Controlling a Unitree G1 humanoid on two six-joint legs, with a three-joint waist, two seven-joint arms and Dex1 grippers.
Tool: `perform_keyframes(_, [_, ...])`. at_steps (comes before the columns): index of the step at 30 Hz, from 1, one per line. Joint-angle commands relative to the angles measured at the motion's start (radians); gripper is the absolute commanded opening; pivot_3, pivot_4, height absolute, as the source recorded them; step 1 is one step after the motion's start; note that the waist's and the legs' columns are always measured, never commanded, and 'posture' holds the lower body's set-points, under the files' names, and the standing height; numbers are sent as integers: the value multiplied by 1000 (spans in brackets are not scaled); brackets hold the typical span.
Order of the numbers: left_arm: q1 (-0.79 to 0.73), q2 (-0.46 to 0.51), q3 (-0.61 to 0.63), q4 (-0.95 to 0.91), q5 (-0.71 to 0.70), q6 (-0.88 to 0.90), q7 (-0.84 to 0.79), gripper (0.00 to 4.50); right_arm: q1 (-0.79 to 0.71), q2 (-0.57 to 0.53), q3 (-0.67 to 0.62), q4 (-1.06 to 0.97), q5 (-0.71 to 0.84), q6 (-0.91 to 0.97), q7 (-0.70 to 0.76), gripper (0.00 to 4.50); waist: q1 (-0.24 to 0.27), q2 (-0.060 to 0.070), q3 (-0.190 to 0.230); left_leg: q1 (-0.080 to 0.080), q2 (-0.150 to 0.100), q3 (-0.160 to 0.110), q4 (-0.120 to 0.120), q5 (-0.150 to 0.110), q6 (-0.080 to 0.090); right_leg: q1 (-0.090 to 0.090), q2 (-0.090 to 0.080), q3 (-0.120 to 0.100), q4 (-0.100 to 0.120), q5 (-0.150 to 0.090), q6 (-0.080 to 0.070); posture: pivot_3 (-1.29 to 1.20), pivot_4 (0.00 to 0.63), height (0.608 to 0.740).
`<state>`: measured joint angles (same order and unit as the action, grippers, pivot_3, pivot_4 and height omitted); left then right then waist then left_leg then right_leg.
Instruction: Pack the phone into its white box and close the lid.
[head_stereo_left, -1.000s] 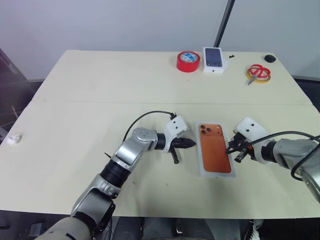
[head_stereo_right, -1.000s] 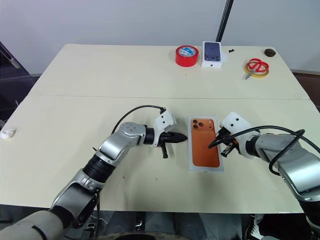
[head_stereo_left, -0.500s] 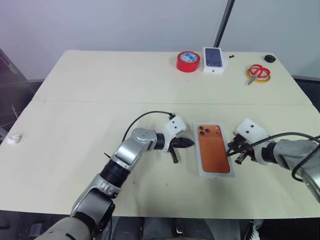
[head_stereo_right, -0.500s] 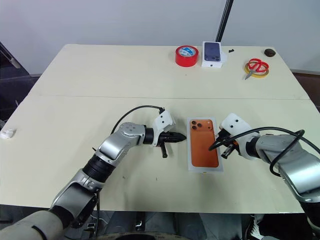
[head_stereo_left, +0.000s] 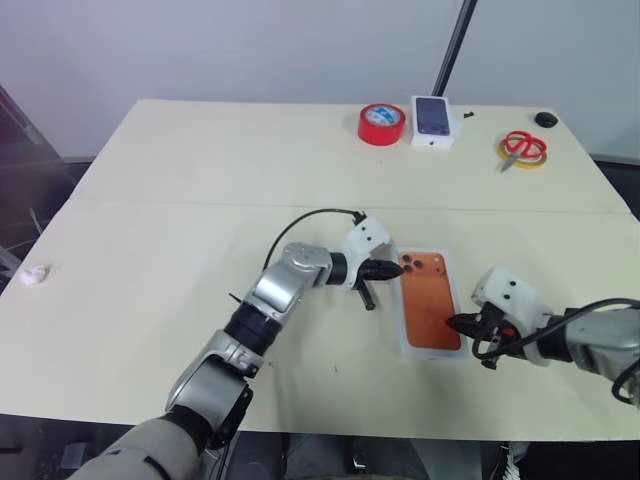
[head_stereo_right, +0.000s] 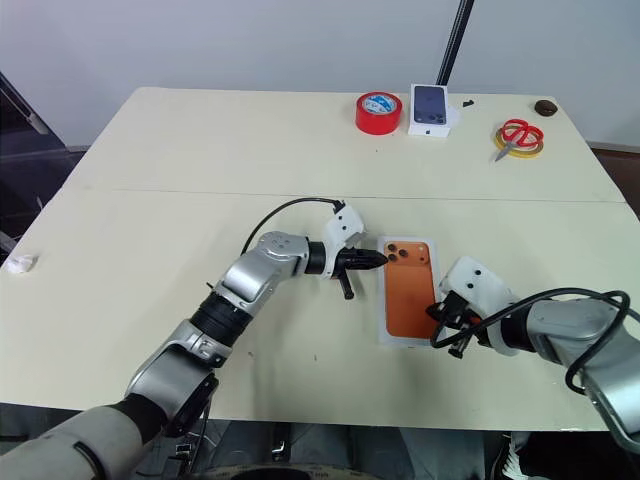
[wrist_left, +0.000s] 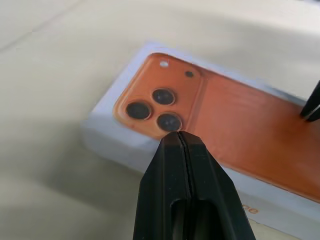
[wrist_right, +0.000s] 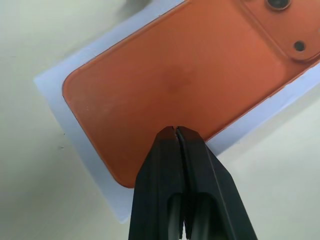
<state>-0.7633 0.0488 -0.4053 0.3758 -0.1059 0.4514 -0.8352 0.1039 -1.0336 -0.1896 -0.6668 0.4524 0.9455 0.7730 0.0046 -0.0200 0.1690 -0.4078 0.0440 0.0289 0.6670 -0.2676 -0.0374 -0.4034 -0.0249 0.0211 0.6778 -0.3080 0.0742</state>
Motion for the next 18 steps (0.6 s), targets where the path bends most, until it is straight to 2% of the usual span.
perform_keyframes(1, [5, 3, 3, 24, 17, -4, 4, 0, 11, 12, 25, -22, -25, -3, -34, 61, 0, -1, -1, 1, 0, 0, 0, 0, 0, 1, 0, 0, 0, 0, 0, 0, 150, 732])
perform_keyframes(6, [67, 70, 144, -128, -59, 11, 23, 0, -74, 77, -48, 14, -21, -85, -78, 61, -18, -1, -1, 2, 1, 0, 0, 0, 0, 2, 0, 0, 0, 0, 0, 0, 150, 732])
perform_keyframes(12, [219, 284, 409, -336, -161, 37, 62, 0, -264, 183, -88, 215, -39, -217, -133, 61, -22, 0, -1, 1, 4, 0, 0, 0, 0, -1, 2, 1, 4, 0, 0, 0, 150, 732])
perform_keyframes(18, [396, 478, 686, -370, -233, 36, 106, 0, -396, 249, -68, 422, -35, -298, -105, 61, -17, 0, -1, 1, 4, 1, -1, 0, 0, -2, -1, 1, 3, 0, 0, 0, 150, 732])
